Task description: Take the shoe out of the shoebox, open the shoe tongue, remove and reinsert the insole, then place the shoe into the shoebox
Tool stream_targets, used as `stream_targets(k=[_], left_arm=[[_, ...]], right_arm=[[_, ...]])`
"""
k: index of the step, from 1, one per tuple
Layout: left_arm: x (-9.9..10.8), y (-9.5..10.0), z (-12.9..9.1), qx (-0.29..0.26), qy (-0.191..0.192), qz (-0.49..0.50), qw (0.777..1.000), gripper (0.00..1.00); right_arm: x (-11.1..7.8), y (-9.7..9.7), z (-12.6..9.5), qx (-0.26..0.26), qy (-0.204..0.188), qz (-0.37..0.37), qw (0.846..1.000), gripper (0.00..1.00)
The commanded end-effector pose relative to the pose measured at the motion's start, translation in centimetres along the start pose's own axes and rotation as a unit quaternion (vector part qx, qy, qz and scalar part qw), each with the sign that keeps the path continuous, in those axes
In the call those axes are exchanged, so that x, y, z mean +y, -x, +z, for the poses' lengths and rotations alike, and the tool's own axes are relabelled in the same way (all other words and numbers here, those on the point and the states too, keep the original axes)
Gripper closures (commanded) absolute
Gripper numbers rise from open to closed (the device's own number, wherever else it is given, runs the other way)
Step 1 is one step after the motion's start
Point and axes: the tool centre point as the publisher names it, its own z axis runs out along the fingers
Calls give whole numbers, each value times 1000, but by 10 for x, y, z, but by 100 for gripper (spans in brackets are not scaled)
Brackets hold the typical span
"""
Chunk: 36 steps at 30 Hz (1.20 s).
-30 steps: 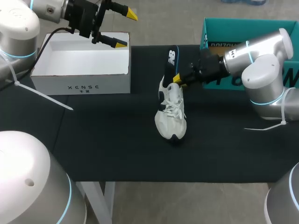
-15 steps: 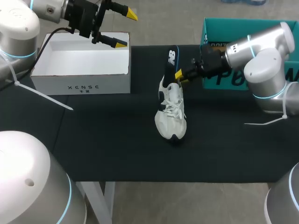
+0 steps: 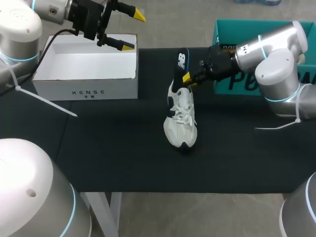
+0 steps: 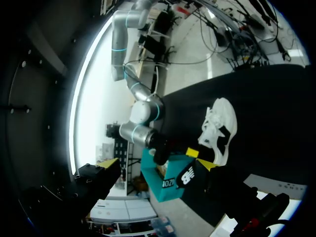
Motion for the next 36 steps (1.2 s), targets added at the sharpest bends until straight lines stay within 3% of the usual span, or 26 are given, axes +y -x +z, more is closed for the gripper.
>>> stream_targets(k=[1, 3, 6, 27, 29, 34, 36], left_arm=[[0, 1, -1, 2, -1, 0, 1000, 0], [0, 1, -1, 2, -1, 0, 1000, 0], [0, 1, -1, 2, -1, 0, 1000, 0], [0, 1, -1, 2, -1, 0, 1000, 0], [0, 1, -1, 2, -1, 0, 1000, 0], [0, 1, -1, 2, -1, 0, 1000, 0], [0, 1, -1, 2, -1, 0, 1000, 0]], right_arm=[[0, 2, 6, 0, -1, 2, 1000, 70], [-2, 3, 7, -1, -1, 8, 1000, 75], [-6, 3, 8, -5, 0, 17, 1000, 100], [-45, -6, 22, 3, -21, 67, 998, 100], [-43, -5, 20, 2, -19, 67, 998, 80], [-33, -1, 13, -2, -19, 60, 998, 71], [-28, 0, 11, -5, -19, 55, 998, 71]])
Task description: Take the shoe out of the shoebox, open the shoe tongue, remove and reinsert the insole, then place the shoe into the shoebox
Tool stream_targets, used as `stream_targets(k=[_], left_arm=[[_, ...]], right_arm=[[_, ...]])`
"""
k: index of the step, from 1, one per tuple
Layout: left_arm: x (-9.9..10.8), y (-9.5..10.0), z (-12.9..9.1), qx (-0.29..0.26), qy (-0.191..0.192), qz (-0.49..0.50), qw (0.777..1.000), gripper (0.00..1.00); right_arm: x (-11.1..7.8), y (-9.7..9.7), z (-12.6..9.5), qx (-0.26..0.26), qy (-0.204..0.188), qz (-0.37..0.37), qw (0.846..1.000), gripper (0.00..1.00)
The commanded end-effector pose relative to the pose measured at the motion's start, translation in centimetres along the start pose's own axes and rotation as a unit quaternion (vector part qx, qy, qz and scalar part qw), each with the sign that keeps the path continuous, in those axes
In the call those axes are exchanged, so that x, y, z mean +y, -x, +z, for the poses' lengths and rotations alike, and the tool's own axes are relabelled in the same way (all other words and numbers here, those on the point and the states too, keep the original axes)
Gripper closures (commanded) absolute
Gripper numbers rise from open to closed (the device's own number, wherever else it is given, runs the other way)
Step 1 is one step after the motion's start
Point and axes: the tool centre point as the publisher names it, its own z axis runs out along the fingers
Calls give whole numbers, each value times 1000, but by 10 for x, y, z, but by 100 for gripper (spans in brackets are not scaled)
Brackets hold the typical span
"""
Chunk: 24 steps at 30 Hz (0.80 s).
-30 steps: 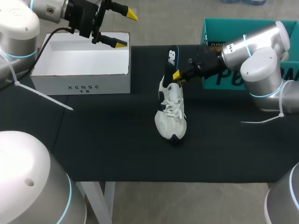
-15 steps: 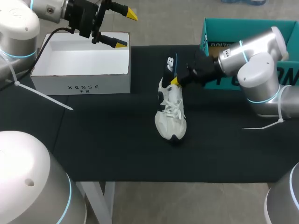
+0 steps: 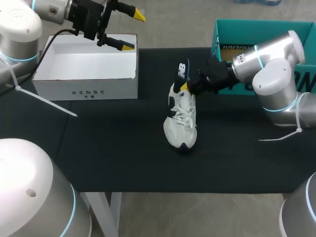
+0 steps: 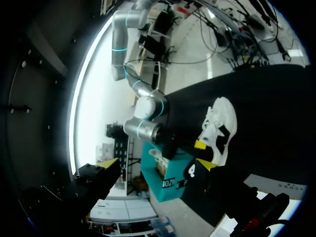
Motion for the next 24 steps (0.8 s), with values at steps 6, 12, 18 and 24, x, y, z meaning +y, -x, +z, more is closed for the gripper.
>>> stream_targets(k=[6, 12, 18, 24], left_arm=[[0, 1, -1, 2, -1, 0, 1000, 0], [0, 1, -1, 2, -1, 0, 1000, 0], [0, 1, -1, 2, -1, 0, 1000, 0], [0, 1, -1, 2, -1, 0, 1000, 0]], right_arm=[[18, 3, -8, -8, -8, -14, 1000, 72], [24, 2, -8, -9, -10, -19, 1000, 71], [29, 9, -15, -12, -9, -22, 1000, 73], [29, 7, -13, -12, -10, -23, 1000, 82]])
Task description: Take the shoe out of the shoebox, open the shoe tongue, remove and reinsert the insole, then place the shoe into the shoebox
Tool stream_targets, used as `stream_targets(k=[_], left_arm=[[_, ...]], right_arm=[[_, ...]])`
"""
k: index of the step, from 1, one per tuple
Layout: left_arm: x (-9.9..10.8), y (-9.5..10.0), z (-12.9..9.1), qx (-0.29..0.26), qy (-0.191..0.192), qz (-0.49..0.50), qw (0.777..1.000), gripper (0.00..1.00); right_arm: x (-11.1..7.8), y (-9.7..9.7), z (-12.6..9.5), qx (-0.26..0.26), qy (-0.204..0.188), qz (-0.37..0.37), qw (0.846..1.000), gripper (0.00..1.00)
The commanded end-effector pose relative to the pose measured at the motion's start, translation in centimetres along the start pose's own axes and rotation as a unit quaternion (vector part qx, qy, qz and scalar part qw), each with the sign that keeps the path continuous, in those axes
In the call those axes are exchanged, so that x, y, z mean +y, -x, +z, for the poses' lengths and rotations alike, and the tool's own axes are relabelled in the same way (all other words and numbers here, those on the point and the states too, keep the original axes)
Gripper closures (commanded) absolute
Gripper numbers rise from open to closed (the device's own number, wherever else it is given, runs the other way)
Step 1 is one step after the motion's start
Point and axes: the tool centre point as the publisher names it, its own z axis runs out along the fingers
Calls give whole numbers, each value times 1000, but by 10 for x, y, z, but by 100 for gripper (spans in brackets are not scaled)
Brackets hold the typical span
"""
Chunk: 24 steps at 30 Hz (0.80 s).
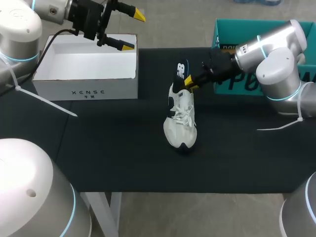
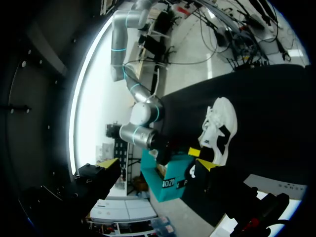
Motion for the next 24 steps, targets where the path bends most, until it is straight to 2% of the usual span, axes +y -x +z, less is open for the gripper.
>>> stream_targets(k=[1, 3, 6, 8, 10, 24], left_arm=[[0, 1, -1, 2, -1, 0, 1000, 0], [0, 1, -1, 2, -1, 0, 1000, 0], [0, 1, -1, 2, -1, 0, 1000, 0], [0, 1, -1, 2, -1, 0, 1000, 0], [0, 1, -1, 2, -1, 0, 1000, 0], [0, 1, -1, 2, -1, 0, 1000, 0]], right_arm=[[0, 0, 2, -1, -2, 1, 1000, 85], [-2, -2, 5, 0, -2, 2, 1000, 93], [-4, -4, 7, 2, 0, 3, 1000, 89], [-4, -7, 10, 3, 0, 3, 1000, 91], [-5, -9, 11, 3, -1, 4, 1000, 100], [-39, -14, 20, 10, 0, 42, 999, 100]])
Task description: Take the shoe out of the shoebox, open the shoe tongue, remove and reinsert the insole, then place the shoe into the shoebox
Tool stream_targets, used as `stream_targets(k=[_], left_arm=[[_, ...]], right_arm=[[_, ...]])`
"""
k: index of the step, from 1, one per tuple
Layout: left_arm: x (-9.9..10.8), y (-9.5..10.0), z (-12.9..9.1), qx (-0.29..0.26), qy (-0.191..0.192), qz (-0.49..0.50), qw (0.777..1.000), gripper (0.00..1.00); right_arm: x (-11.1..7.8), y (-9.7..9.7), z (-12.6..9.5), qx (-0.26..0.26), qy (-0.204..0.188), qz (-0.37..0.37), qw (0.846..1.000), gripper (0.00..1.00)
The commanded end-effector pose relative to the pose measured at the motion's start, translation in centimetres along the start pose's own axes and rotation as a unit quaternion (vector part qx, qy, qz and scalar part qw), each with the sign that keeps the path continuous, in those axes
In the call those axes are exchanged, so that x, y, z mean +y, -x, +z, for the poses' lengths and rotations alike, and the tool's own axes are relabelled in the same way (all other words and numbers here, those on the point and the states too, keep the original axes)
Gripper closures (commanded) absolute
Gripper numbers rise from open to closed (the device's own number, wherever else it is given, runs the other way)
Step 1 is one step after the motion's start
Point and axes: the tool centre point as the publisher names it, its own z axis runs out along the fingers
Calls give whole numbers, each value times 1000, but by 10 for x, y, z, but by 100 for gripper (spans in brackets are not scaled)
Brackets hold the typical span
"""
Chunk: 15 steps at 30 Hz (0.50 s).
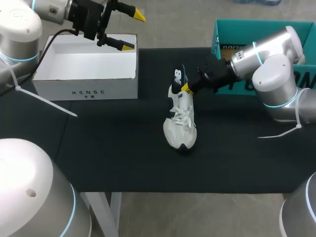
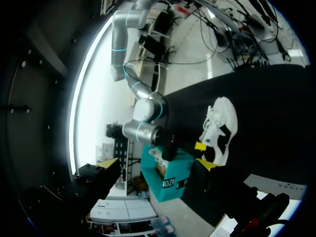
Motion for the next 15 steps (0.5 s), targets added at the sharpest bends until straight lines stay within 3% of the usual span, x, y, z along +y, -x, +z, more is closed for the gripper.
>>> stream_targets(k=[1, 5, 7, 15], left_arm=[[0, 1, -1, 2, -1, 0, 1000, 0], [0, 1, -1, 2, -1, 0, 1000, 0], [0, 1, -1, 2, -1, 0, 1000, 0], [0, 1, -1, 2, -1, 0, 1000, 0]], right_arm=[[-14, -1, 4, 1, 10, 5, 1000, 100], [-15, -4, 7, 1, 10, 7, 1000, 100], [-12, -5, 5, 0, 12, 5, 1000, 86], [10, 2, -9, -12, 8, -16, 1000, 75]])
